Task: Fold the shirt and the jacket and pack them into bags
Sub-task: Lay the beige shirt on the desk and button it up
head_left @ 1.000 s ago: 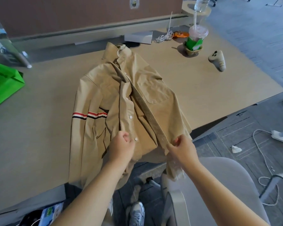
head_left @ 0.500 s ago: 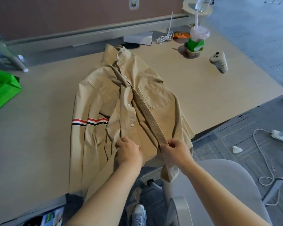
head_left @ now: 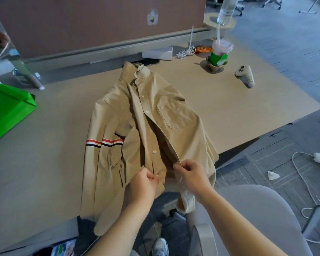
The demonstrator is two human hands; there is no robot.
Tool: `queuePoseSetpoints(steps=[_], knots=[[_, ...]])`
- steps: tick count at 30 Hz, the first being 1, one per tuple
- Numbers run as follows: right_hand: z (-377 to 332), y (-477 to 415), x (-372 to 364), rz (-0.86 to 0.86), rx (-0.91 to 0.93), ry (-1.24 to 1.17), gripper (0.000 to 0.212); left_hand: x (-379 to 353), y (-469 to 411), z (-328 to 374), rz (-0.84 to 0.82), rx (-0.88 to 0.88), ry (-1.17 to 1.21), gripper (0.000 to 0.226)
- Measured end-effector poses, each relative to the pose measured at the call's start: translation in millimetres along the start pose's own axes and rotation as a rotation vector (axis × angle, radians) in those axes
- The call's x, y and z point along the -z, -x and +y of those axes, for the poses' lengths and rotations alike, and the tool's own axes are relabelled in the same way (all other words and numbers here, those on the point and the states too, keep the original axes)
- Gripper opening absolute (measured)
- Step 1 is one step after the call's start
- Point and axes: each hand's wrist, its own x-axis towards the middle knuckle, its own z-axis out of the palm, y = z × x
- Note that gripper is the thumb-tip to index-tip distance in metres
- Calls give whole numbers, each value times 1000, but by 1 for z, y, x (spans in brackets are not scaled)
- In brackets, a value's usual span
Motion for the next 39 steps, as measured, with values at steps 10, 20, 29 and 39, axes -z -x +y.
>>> queuePoseSetpoints(steps=[10,20,29,39], knots=[[-26,29,2,-219,37,-334,23,29,26,19,-51,-23,540,20],[-61,49,-7,-67,355,-87,9,73,45,44,54,-174,632,4],[-71,56,-3,-103,333,-377,21,71,38,46,-2,-167,600,19],[-70,56,-10,-78,354,-248,17,73,37,42,-1,-110,745,17]])
